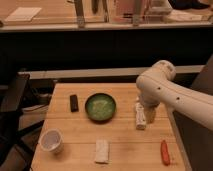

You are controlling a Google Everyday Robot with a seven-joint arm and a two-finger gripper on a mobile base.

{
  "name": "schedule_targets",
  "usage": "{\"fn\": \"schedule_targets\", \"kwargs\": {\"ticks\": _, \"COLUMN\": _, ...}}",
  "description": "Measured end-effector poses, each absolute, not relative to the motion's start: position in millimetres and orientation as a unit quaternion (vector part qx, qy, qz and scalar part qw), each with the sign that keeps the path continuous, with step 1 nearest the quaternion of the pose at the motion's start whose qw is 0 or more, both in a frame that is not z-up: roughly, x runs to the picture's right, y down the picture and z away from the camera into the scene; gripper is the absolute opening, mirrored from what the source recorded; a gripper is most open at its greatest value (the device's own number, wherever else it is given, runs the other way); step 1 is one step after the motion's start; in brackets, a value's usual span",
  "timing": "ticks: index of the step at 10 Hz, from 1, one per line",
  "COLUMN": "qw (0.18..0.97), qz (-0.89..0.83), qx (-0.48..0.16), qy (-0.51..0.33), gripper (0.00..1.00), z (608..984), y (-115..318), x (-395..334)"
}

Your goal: Pick up the ceramic cup

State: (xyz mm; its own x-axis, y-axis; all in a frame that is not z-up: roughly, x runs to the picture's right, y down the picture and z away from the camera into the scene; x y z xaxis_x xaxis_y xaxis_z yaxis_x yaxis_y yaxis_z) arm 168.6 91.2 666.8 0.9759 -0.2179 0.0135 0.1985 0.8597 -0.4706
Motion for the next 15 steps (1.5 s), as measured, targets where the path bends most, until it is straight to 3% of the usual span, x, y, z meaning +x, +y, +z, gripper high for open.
{"fn": "schedule_targets", "kwargs": {"ticks": 15, "qw": 0.945, "qz": -0.273, "qx": -0.176, "qy": -0.023, "gripper": 0.80, "z": 649.2, "y": 91.1, "x": 17.6}}
